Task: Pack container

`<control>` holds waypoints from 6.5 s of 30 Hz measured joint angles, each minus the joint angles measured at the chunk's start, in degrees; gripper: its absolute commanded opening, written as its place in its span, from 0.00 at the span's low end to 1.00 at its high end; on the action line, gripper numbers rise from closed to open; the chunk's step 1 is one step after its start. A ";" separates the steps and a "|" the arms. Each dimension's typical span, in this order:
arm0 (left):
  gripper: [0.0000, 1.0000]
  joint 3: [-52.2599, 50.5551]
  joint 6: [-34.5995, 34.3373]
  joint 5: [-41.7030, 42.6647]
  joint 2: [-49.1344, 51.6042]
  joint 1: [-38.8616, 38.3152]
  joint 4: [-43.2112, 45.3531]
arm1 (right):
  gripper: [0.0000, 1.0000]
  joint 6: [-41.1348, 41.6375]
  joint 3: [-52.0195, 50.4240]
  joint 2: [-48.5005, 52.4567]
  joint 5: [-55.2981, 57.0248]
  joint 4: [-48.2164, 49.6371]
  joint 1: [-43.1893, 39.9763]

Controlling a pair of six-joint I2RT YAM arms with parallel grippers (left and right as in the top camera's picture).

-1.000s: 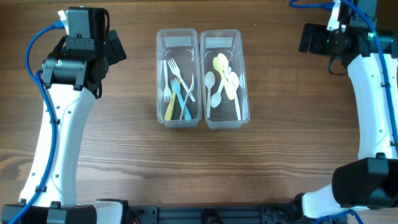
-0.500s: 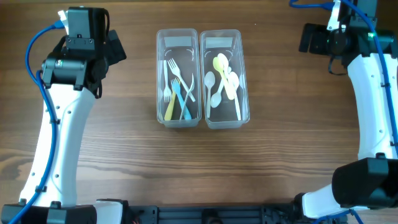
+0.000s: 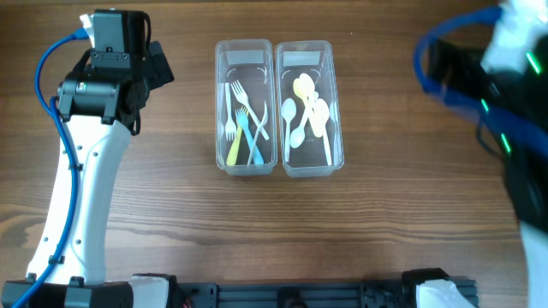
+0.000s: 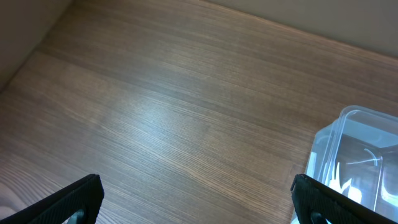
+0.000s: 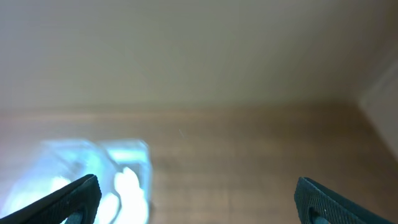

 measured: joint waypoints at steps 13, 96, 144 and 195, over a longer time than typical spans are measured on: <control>1.00 0.00 0.00 0.00 0.02 0.00 0.00 | 1.00 0.50 -29.35 -40.35 -0.85 16.44 0.74; 1.00 0.00 0.00 -0.02 0.00 0.00 0.00 | 1.00 0.02 -93.33 -62.71 -10.93 49.20 -1.70; 1.00 -74.10 -0.02 21.77 -83.43 0.00 24.06 | 1.00 0.02 -93.44 -62.71 -10.51 49.35 -1.70; 1.00 -81.24 15.34 20.20 -85.50 4.13 25.29 | 1.00 0.02 -93.44 -62.71 -10.51 49.35 -1.70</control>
